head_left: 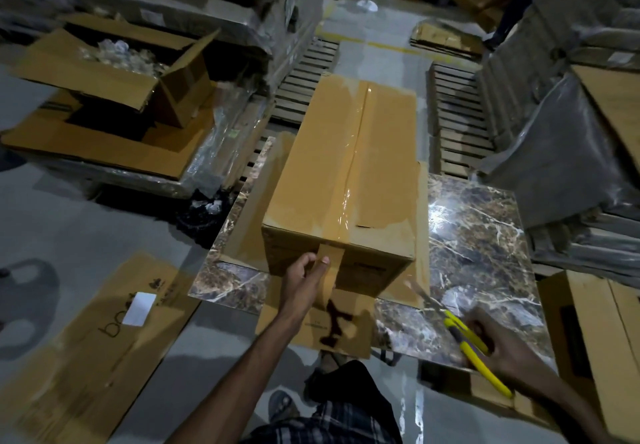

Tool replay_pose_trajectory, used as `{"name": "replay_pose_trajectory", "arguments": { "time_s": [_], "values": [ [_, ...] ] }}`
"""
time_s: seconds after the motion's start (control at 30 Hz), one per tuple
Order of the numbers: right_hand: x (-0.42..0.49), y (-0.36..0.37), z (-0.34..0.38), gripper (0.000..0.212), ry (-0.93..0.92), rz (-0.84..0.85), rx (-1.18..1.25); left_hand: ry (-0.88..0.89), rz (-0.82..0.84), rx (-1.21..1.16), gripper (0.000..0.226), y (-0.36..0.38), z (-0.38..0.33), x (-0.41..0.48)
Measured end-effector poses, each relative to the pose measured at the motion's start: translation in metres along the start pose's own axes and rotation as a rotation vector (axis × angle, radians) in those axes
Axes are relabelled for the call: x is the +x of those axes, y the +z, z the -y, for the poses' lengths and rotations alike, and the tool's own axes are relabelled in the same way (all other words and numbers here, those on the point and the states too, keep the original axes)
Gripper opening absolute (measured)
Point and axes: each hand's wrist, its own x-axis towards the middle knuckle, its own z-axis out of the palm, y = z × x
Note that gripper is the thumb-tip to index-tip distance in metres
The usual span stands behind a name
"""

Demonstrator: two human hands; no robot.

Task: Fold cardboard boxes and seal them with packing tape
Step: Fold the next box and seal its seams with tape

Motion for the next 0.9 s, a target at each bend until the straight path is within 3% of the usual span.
{"name": "replay_pose_trajectory", "arguments": {
  "time_s": [0.07,0.2,0.3,0.43,0.9],
  "values": [
    [0.004,-0.003,0.054,0.056,0.052,0.008,-0.132,0.005,0.001,0.01,0.059,-0.001,0.001,-0.001],
    [0.039,-0.005,0.075,0.063,0.046,0.049,-0.228,0.005,0.014,0.029,0.047,-0.001,0.002,0.0],
    [0.062,-0.002,0.088,0.06,0.067,0.079,-0.203,0.008,0.014,0.02,0.032,-0.001,-0.006,-0.005],
    [0.074,0.006,0.106,0.047,0.132,0.091,-0.192,0.011,0.024,0.016,0.035,-0.003,-0.004,-0.005],
    [0.086,0.03,0.125,0.054,0.125,0.015,-0.197,0.052,0.059,-0.004,0.011,-0.009,-0.014,-0.013]
  ]
}}
